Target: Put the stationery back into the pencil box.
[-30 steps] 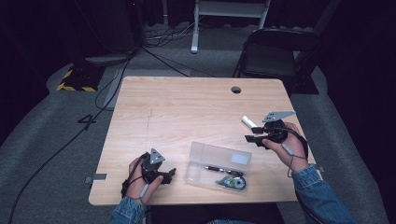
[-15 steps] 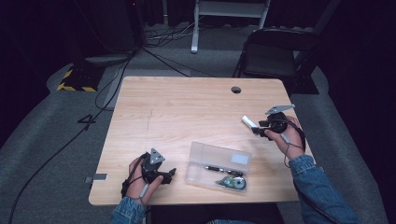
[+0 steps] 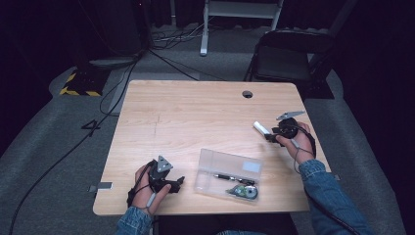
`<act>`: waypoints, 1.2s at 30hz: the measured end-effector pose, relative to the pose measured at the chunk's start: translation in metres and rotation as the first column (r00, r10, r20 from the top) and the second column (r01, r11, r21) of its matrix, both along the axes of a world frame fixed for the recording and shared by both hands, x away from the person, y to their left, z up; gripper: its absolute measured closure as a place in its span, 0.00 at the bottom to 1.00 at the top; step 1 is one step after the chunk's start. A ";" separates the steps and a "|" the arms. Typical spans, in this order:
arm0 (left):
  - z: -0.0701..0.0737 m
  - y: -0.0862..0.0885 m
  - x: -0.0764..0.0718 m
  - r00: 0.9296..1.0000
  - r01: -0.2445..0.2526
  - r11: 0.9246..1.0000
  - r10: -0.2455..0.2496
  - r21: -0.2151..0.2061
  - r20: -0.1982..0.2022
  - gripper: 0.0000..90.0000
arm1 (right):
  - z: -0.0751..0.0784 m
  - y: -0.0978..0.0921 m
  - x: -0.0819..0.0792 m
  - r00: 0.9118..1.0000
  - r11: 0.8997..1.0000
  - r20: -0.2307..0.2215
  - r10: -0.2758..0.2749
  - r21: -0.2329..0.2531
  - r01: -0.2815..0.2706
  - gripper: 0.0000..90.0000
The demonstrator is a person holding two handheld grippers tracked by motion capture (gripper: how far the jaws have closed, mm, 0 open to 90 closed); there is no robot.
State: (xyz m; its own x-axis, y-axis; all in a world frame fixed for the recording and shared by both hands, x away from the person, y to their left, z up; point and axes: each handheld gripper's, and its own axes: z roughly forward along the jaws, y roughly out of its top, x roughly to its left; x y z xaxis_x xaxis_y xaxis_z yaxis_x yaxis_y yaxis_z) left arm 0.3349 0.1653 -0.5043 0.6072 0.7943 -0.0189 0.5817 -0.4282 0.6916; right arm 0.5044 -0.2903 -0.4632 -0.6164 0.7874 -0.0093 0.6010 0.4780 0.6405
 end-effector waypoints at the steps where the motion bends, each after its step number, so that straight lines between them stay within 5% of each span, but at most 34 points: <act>1: 0.000 0.000 0.000 1.000 0.001 1.000 -0.001 -0.001 0.000 0.17 | 0.000 0.000 0.000 1.000 1.000 0.000 0.000 0.000 0.000 0.55; 14: 0.000 0.000 0.000 1.000 0.000 1.000 0.000 0.000 0.000 0.17 | -0.017 0.003 0.010 1.000 1.000 -0.019 -0.004 -0.022 0.004 0.63; 24: 0.000 0.000 0.000 1.000 0.000 1.000 0.000 0.000 -0.001 0.17 | -0.018 0.006 0.011 0.999 0.999 -0.035 0.025 -0.029 -0.026 0.79; 36: 0.000 0.000 0.000 1.000 -0.001 1.000 0.001 0.001 -0.001 0.17 | -0.017 0.008 0.010 0.998 0.999 -0.059 0.006 -0.034 -0.008 0.80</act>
